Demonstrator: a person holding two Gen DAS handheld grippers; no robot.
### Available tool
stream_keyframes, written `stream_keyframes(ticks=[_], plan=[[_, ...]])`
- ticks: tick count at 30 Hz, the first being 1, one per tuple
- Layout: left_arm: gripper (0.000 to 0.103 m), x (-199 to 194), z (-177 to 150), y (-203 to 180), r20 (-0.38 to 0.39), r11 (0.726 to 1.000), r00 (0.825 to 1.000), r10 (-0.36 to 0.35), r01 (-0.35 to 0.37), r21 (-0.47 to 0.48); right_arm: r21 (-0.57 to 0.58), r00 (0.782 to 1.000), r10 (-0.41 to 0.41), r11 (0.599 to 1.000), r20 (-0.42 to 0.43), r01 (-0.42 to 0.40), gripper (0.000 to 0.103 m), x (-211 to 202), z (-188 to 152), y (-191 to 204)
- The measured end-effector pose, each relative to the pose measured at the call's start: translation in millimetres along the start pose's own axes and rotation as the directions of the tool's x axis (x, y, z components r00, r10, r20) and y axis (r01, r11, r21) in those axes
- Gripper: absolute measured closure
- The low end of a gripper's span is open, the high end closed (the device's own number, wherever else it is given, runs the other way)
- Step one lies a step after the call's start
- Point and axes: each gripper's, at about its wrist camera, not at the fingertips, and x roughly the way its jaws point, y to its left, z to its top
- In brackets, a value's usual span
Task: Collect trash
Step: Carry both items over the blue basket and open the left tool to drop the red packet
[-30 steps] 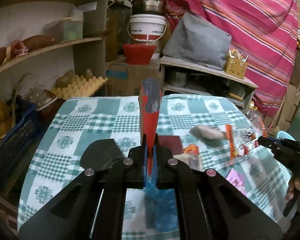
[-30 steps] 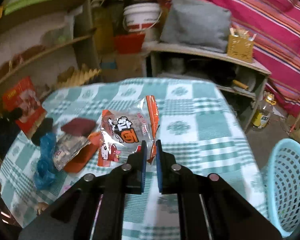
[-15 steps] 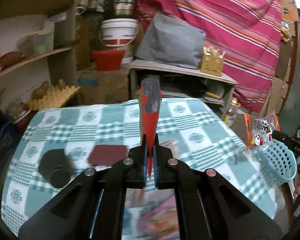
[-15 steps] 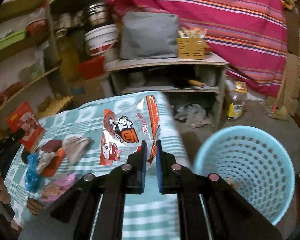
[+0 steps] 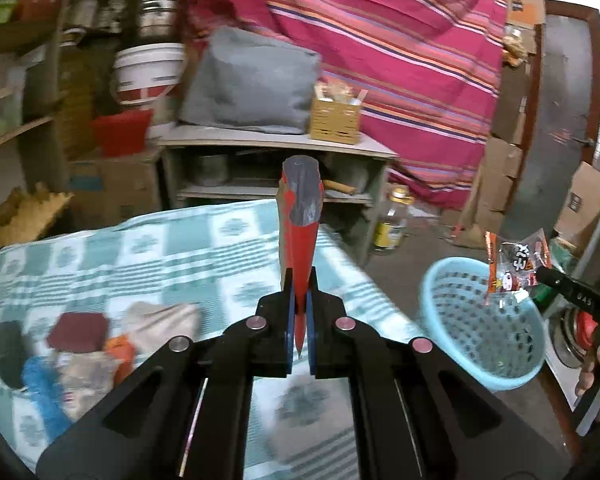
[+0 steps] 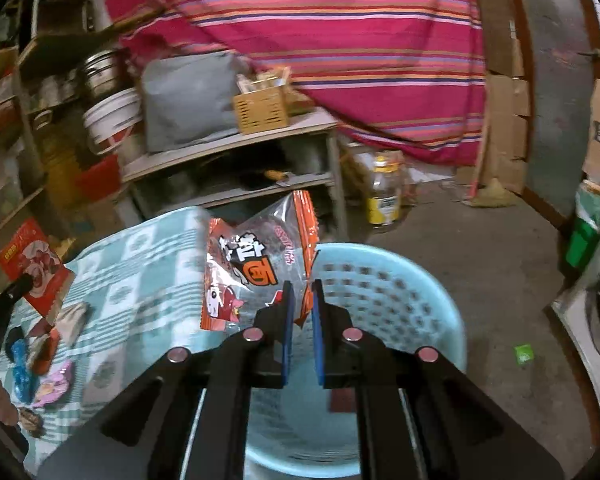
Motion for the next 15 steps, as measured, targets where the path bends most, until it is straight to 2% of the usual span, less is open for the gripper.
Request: stream_keyframes(ticks=[9, 15], plan=[[0.1, 37.8, -6.4, -101.2, -0.038, 0.983, 0.988, -0.15, 0.153, 0.099, 0.095, 0.998, -0.054, 0.994, -0.018, 0.055, 0.094, -3.6, -4.9, -63.1], [0.1, 61.4, -15.1, -148.3, -0.071, 0.967, 0.975, -0.212, 0.219, 0.128, 0.118, 0.998, -0.058, 0.991, -0.023, 0.06, 0.094, -1.4, -6.3, -76.9]])
